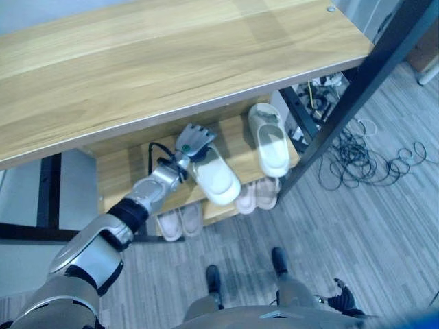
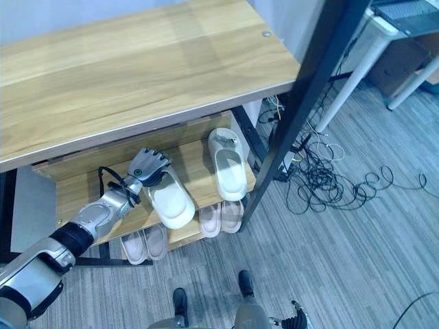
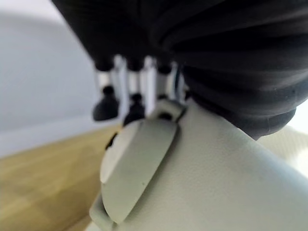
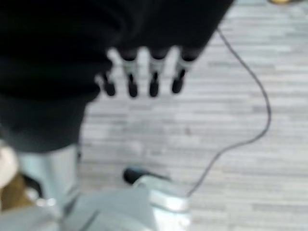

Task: Arrange the slippers neatly on the shoe rack.

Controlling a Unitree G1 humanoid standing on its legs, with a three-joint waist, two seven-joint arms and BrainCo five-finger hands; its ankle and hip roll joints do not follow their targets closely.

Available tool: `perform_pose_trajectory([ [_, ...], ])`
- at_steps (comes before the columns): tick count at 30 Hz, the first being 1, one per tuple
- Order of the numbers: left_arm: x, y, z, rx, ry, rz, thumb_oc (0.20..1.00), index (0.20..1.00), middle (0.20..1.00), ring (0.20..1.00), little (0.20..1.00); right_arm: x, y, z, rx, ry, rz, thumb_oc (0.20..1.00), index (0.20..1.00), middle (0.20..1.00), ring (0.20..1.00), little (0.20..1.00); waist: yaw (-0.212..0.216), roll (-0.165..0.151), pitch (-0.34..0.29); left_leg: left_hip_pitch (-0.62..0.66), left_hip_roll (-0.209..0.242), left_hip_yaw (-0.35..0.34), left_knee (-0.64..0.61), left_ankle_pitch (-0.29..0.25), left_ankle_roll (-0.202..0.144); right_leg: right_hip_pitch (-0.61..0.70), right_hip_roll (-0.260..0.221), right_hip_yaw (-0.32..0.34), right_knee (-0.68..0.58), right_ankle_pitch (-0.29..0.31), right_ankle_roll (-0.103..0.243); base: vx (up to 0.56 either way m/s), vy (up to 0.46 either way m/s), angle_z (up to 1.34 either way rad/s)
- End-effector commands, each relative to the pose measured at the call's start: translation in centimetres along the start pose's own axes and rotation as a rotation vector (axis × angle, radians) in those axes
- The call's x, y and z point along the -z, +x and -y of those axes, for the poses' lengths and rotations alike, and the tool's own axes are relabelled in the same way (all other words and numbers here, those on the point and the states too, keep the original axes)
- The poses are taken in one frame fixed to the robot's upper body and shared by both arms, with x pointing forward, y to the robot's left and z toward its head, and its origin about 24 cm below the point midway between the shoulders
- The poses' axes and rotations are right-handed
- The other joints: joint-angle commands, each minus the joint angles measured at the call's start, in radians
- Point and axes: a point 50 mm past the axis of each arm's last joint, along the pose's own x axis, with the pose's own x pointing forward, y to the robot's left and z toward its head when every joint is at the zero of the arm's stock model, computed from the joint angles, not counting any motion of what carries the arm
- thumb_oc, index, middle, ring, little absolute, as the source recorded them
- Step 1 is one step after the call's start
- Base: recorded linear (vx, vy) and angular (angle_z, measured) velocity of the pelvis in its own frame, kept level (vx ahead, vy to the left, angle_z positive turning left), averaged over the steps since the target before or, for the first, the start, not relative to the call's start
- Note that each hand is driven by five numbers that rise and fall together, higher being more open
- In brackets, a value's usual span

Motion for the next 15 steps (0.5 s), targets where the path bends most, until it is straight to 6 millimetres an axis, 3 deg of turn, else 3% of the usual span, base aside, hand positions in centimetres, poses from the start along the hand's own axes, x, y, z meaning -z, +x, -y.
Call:
perform_pose_trajectory([
  [1,2.0,3.4,-3.5,-0.159,0.044,-0.053,0.200,0.200,0.200,0.200,0.200,-1.8,1.2,2.3,0.055,-0.050,0.062,1.000,1.000,1.000,1.000,1.000,-0.016,0.047,0.016,-0.044,0.001,-0.021,0.013,0.014,-0.025,0.002,0.024,-0.018,0.016,-0.062,0.055,0.00,-0.018,-0.16],
  [8,2.8,4.0,-4.2,-0.183,0.034,-0.085,0.200,0.200,0.200,0.200,0.200,-2.5,1.6,3.1,0.088,-0.016,0.071,1.000,1.000,1.000,1.000,1.000,-0.026,0.060,0.035,-0.050,0.001,-0.001,0.013,0.015,-0.026,-0.021,0.024,-0.002,0.019,-0.054,0.055,0.01,-0.014,-0.04],
  [15,3.1,4.2,-4.2,-0.208,-0.026,-0.138,0.200,0.200,0.200,0.200,0.200,-1.7,1.4,3.1,0.089,-0.052,0.047,1.000,1.000,1.000,1.000,1.000,-0.038,0.066,0.042,-0.053,-0.001,0.011,0.013,0.014,-0.026,-0.032,0.021,0.000,0.024,-0.053,0.052,0.01,-0.018,-0.04],
])
